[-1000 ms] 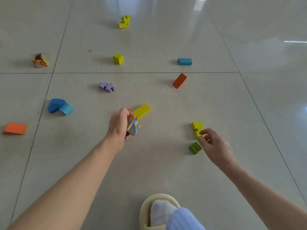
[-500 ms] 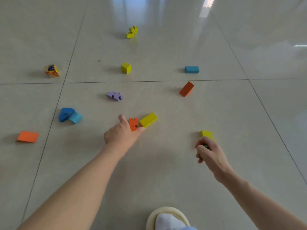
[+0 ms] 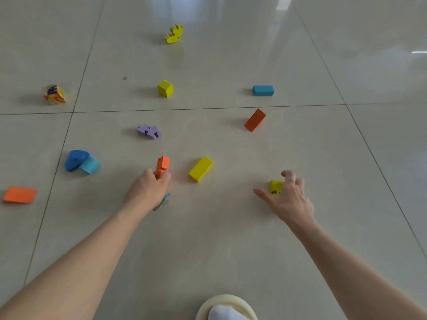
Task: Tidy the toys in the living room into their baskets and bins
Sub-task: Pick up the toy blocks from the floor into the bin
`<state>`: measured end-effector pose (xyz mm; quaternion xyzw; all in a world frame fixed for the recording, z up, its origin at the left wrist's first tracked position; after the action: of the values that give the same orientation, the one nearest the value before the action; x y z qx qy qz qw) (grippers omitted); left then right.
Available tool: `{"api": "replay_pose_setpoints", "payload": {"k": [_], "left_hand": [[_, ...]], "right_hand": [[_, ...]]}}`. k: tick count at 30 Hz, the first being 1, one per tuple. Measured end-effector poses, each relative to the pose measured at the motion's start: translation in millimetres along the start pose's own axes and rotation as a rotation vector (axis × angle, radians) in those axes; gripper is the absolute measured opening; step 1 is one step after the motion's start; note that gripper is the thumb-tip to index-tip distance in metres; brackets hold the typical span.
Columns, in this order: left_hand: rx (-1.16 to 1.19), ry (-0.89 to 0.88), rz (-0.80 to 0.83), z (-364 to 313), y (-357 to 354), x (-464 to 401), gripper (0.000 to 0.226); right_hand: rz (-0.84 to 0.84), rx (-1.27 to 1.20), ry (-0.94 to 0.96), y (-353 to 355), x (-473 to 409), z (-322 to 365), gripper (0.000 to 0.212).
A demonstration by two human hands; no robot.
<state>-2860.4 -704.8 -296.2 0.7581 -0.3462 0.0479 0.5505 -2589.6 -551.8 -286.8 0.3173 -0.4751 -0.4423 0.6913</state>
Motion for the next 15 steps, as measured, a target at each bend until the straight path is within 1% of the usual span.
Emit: {"api": "replay_pose_setpoints", "payload": {"k": [2,3,4,5,7,8,9,11,12,14,15], "left_hand": [[0.1,-0.027,-0.01,2.6,11.8,-1.3,0.038],[0.162,-0.042,-0.008,3.7,19.8,0.0,0.035],[0.237,-0.058,0.005,3.7,25.8,1.5,0.033],[0.316,-0.073,0.013,5.8,36.5,3.1,0.032],[0.434,-0.086,0.017,15.8,63.3,11.8,0.03],[0.457,-0.098,0.004,21.3,78.6,18.6,0.029],[0.466,-0.114,-0.012,26.7,93.2,25.1,0.027],[0.487,-0.138,-0.082,45.9,130.5,39.8,0.025],[0.504,-0.124,-0.133,67.8,155.0,52.6,0.025],[0.489,-0.103,-0.167,93.6,183.8,68.0,0.026],[0.471,-0.072,-0.212,115.3,203.4,79.9,0.028]], "right_hand": [[0.019,0.011,0.057,-8.4,-5.0,13.5,0.055],[0.027,-0.047,0.074,-12.9,-7.8,23.4,0.047],[0.049,-0.192,0.074,-15.8,-9.0,33.0,0.039],[0.118,-0.414,0.062,-22.1,-7.7,50.3,0.032],[0.304,-0.876,0.032,-38.5,1.1,93.0,0.013],[0.389,-1.021,0.021,-46.3,9.1,114.4,0.007],[0.471,-1.107,0.026,-52.8,18.5,134.3,0.006],[0.66,-1.181,0.06,-68.5,45.5,179.7,0.007],[0.767,-1.154,0.098,-81.1,67.8,206.6,0.007],[0.874,-1.096,0.131,-90.8,94.4,235.4,0.006],[0.934,-1.073,0.152,-96.3,113.1,253.7,0.005]]}}
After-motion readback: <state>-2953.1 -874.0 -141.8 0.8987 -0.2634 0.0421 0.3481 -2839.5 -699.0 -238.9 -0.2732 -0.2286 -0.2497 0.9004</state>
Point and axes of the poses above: each hand's wrist, its own x-axis away from the middle knuckle, its own y-axis out of the back of the hand, z = x × y, the point moved 5 cm from there along -x, towards the middle knuckle, and after that the axes turned 1 degree about -z, right-handed, at the moved point
